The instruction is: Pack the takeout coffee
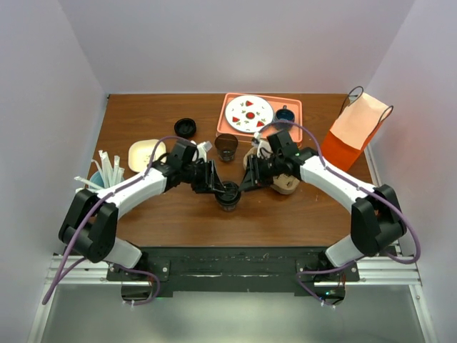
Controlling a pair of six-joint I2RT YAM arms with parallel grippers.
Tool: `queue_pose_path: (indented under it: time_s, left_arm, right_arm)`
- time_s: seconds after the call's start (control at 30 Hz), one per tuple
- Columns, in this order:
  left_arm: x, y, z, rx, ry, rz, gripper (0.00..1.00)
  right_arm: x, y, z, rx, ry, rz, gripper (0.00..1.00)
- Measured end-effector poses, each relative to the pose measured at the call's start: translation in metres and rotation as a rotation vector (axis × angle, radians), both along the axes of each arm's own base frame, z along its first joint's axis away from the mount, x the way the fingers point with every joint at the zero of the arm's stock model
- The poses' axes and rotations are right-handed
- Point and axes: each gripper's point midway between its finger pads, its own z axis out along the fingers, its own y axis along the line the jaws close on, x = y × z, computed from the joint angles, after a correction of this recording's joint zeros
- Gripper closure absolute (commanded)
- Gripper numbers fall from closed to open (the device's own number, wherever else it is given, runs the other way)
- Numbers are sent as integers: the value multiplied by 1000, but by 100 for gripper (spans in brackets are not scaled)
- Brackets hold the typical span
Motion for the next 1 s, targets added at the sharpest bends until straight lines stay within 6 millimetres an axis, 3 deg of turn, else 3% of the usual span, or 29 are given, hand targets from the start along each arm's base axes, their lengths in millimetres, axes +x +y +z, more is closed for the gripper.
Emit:
queue_pose_path:
  time_s: [0.13,0.23,0.53,0.9,1.0]
  left_arm:
    - [7,4,5,50,0,15,50]
    - [8,4,12,56,5,16,45]
    - [21,-8,46,-2,-52,1,41]
    - [16,8,32,97,-54,-7,41]
    - [14,11,28,123,-72,-39,36]
  right_arm:
    - [17,2,41,18,-113,-24,63]
    - [17,1,52,22,-141,-30,63]
    - [14,-8,42,-37,-112,-53,63]
    - [10,-10,32,-111,-117,-62,65]
    - [7,-15,26,-157,-106,-75,61]
